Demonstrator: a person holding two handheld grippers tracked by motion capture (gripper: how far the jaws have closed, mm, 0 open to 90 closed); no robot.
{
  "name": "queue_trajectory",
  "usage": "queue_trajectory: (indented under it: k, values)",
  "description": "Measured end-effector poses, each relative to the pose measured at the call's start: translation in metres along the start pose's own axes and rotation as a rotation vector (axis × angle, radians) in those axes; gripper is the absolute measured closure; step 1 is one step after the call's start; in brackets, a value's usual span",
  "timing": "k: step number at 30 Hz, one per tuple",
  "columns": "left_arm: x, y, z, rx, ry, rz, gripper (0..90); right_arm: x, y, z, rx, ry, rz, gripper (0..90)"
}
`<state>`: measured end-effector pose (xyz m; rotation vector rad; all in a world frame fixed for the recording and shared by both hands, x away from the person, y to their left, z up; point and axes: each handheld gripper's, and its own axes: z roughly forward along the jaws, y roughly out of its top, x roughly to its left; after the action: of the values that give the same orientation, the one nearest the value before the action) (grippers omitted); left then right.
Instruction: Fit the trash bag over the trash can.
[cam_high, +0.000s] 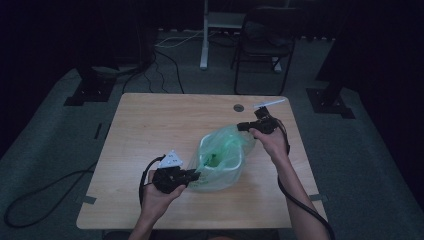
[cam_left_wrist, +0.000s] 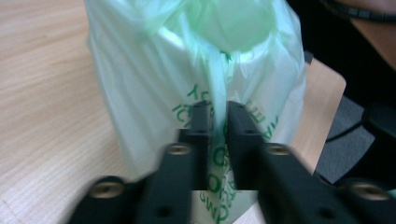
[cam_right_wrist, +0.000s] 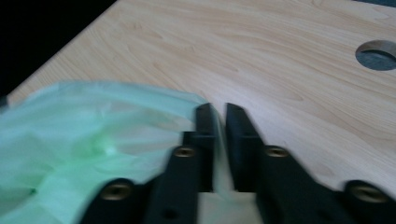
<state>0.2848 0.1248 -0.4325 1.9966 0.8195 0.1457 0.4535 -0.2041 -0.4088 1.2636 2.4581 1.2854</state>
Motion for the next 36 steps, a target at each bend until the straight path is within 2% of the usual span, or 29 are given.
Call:
queue_trajectory:
  k: [1, 2, 3, 4, 7, 8, 12, 15, 17, 20, 24, 27, 29, 31, 34, 36]
  values:
    - [0.001, 0.002, -0.005, -0.027, 0.011, 0.004, 73.5, 0.0, 0.0, 0.0, 0.0, 0.0, 0.0, 74.0]
    - [0.003, 0.004, -0.011, -0.05, 0.019, 0.002, 64.8, 0.006, -0.003, -0.014, -0.05, 0.001, -0.009, 65.0]
    - [0.003, 0.004, -0.011, -0.05, 0.019, 0.002, 63.1, 0.01, -0.004, -0.019, -0.063, -0.001, -0.02, 62.9]
    - [0.006, 0.008, -0.016, -0.072, 0.03, 0.003, 61.1, 0.013, -0.005, -0.025, -0.072, -0.001, -0.032, 61.0]
    - [0.009, 0.012, -0.019, -0.089, 0.041, 0.0, 58.2, 0.021, -0.009, -0.035, -0.085, 0.001, -0.06, 58.8]
    - [0.013, 0.016, -0.02, -0.096, 0.05, 0.0, 57.8, 0.029, -0.012, -0.044, -0.097, 0.0, -0.083, 57.0]
    - [0.02, 0.028, -0.012, -0.1, 0.059, -0.002, 55.3, 0.041, -0.018, -0.058, -0.108, -0.004, -0.121, 54.8]
    - [0.026, 0.037, -0.003, -0.093, 0.072, -0.002, 52.9, 0.047, -0.02, -0.063, -0.105, 0.008, -0.129, 54.5]
    - [0.031, 0.043, 0.004, -0.089, 0.078, -0.016, 52.0, 0.051, -0.024, -0.064, -0.091, 0.029, -0.13, 54.6]
    - [0.038, 0.046, 0.012, -0.082, 0.069, -0.037, 51.5, 0.056, -0.035, -0.063, -0.063, 0.042, -0.139, 54.8]
    - [0.044, 0.05, 0.023, -0.066, 0.047, -0.071, 51.0, 0.059, -0.047, -0.057, -0.038, 0.071, -0.126, 54.3]
    - [0.047, 0.051, 0.028, -0.054, 0.034, -0.091, 53.7, 0.059, -0.05, -0.052, -0.02, 0.078, -0.115, 53.8]
    - [0.047, 0.05, 0.029, -0.052, 0.026, -0.097, 58.9, 0.058, -0.051, -0.049, -0.013, 0.076, -0.108, 55.2]
    - [0.048, 0.05, 0.029, -0.061, 0.006, -0.101, 66.3, 0.056, -0.052, -0.047, -0.006, 0.105, -0.097, 61.9]
    - [0.047, 0.052, 0.026, -0.075, 0.018, -0.097, 76.1, 0.056, -0.052, -0.048, -0.009, 0.137, -0.094, 73.7]
    - [0.049, 0.053, 0.024, -0.09, 0.015, -0.109, 82.0, 0.057, -0.053, -0.05, -0.012, 0.133, -0.093, 80.2]
